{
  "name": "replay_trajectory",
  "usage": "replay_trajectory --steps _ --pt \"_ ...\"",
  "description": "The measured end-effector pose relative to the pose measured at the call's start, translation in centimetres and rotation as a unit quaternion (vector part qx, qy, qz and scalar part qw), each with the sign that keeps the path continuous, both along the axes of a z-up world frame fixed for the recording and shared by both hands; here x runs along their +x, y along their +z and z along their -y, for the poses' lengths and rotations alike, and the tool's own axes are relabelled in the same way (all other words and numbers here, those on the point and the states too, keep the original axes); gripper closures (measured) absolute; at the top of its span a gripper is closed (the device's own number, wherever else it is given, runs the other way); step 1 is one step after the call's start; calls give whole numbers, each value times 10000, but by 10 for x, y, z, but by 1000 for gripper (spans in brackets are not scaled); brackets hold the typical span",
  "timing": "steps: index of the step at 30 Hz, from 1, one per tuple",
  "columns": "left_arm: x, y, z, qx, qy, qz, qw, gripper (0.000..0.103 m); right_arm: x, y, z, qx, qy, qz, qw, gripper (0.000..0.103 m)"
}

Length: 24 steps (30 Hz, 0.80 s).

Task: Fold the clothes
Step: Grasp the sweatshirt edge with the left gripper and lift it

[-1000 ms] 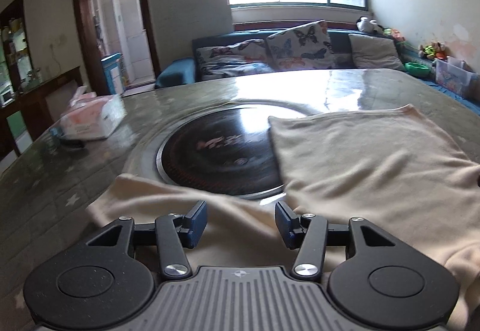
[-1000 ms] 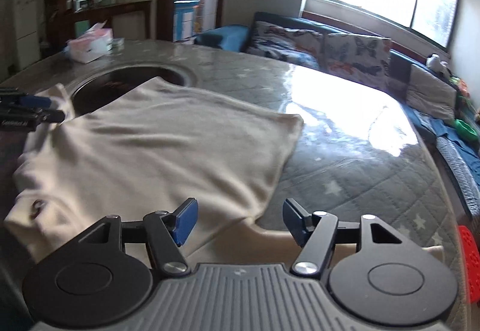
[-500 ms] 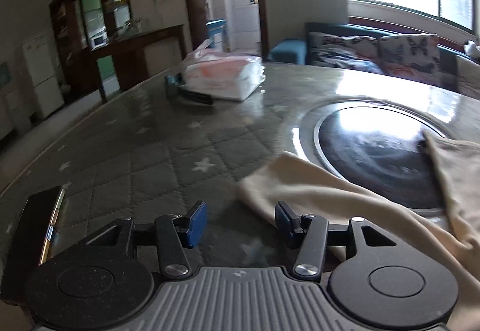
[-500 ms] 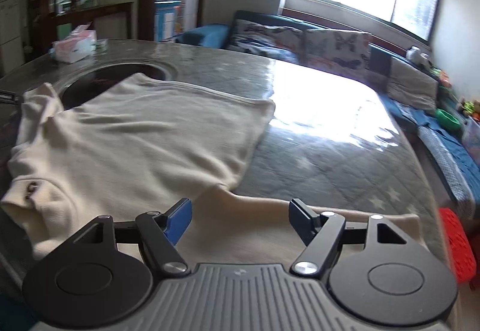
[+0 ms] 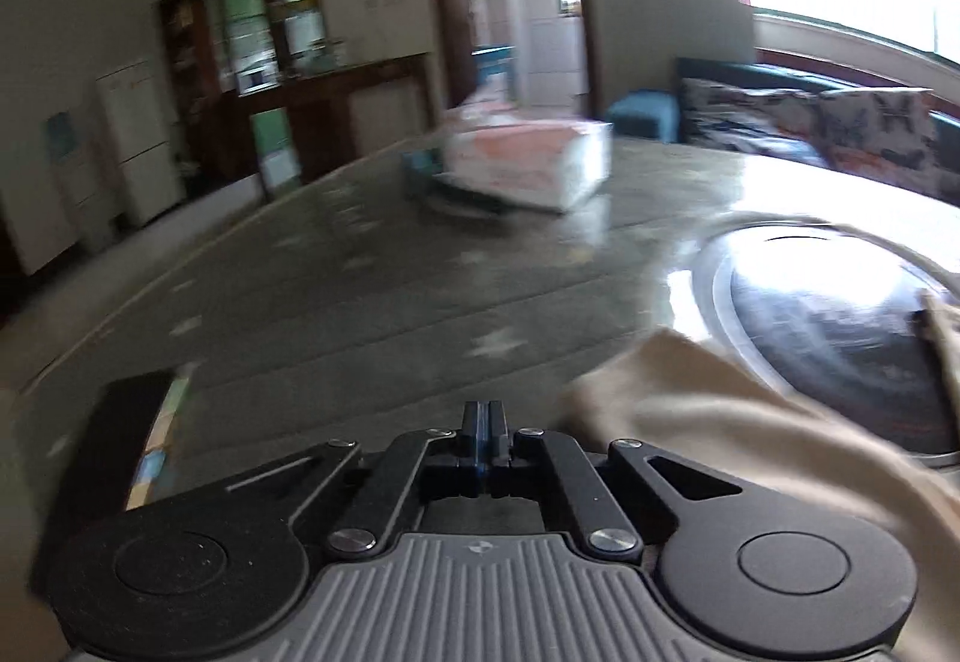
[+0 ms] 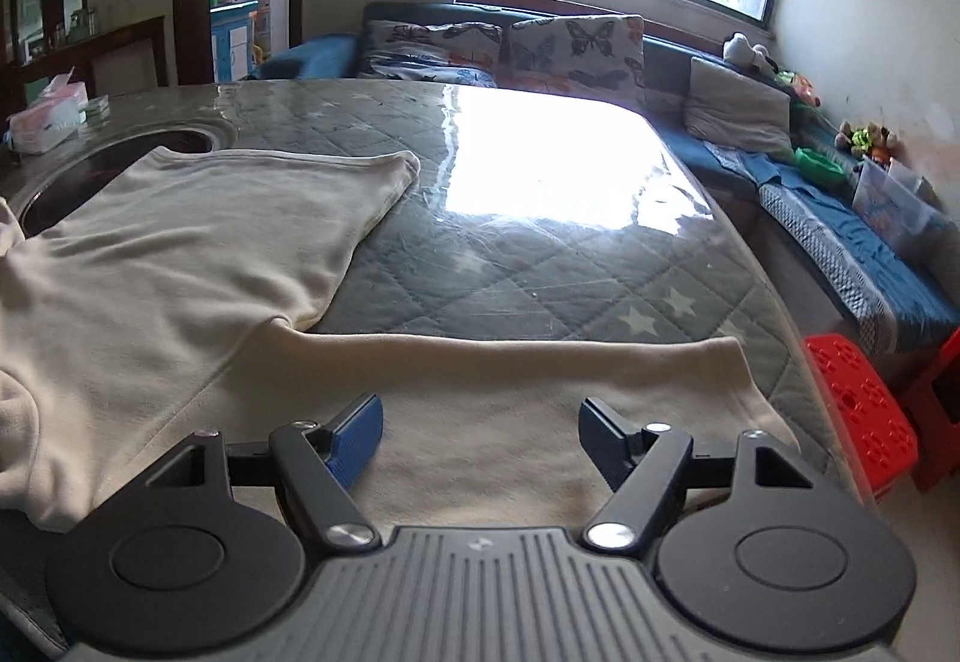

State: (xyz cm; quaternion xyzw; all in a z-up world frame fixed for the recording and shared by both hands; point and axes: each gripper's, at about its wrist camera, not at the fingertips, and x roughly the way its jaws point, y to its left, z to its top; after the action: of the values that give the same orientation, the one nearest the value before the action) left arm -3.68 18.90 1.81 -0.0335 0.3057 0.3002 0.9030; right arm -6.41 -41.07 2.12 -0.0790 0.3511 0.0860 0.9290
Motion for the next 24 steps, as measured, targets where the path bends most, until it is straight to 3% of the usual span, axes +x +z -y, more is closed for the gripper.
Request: replay_trajectory --steps 3,9,11,15,20,21,23,24 --pt "-18 -1 -13 -183 183 -85 9996 103 1 -1 1 0 -10 8 10000 25" --pt "-13 9 -14 -667 -184 146 9975 98 2 -1 -1 -7 -22 23 10000 24" --pt "-5 11 -9 -737 -311 213 9966 78 2 -1 -1 -14 -30 22 10000 24" --pt "12 11 -1 -805 -501 201 9953 69 2 -1 -2 -17 -38 19 10000 24" --pt "28 4 2 -791 -567 105 9952 70 2 -1 -3 -29 -35 21 10000 24" --pt "29 3 2 -800 -614 108 9948 74 2 -1 -3 -30 -36 21 10000 24" --pt "29 1 3 -711 -710 130 9949 96 3 -1 -3 -34 -40 25 10000 24" --pt "29 2 5 -565 -668 116 9961 97 3 -1 -3 -44 -40 30 10000 24"
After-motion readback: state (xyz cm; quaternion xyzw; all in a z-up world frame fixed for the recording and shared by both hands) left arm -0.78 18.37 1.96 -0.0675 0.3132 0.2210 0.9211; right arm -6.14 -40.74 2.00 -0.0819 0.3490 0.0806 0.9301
